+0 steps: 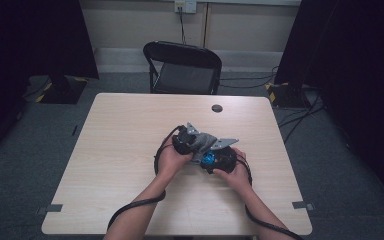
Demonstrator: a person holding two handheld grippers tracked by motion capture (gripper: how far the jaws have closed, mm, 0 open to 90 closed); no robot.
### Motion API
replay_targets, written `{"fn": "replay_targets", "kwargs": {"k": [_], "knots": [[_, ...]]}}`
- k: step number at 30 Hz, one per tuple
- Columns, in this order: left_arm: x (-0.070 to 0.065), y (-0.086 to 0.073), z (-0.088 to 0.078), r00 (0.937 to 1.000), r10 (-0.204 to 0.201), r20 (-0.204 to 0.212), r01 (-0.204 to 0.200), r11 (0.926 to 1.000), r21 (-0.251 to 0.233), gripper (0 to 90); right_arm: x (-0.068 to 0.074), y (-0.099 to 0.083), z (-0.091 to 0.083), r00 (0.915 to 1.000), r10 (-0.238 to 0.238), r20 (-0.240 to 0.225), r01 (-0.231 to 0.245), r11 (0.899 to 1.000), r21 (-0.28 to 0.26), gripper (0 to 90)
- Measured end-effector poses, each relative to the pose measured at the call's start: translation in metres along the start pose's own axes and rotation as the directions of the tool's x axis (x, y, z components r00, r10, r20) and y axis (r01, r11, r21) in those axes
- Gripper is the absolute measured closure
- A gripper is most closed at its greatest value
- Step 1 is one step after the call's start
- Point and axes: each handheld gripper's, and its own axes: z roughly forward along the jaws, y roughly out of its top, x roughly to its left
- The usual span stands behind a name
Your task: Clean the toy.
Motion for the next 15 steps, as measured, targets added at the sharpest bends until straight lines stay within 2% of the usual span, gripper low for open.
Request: {"fn": "replay_targets", "kwargs": {"k": [4, 13, 15], "knots": [[0.010, -0.004, -0.002, 0.9998, -0.019, -0.005, 0.019, 0.9998, 0.004, 74.7, 0.000, 0.000, 0.000, 1.0000, -0.001, 0.000, 0.001, 1.000, 0.000, 25.4], [0.022, -0.006, -0.004, 0.9985, -0.030, -0.046, 0.031, 0.9994, 0.013, 74.7, 0.000, 0.000, 0.000, 1.0000, 0.000, 0.000, 0.000, 1.000, 0.000, 25.4], [0.024, -0.006, -0.003, 0.9980, -0.046, -0.043, 0.046, 0.9989, 0.010, 74.7, 0.000, 0.000, 0.000, 1.0000, 0.000, 0.000, 0.000, 1.000, 0.000, 25.4]]}}
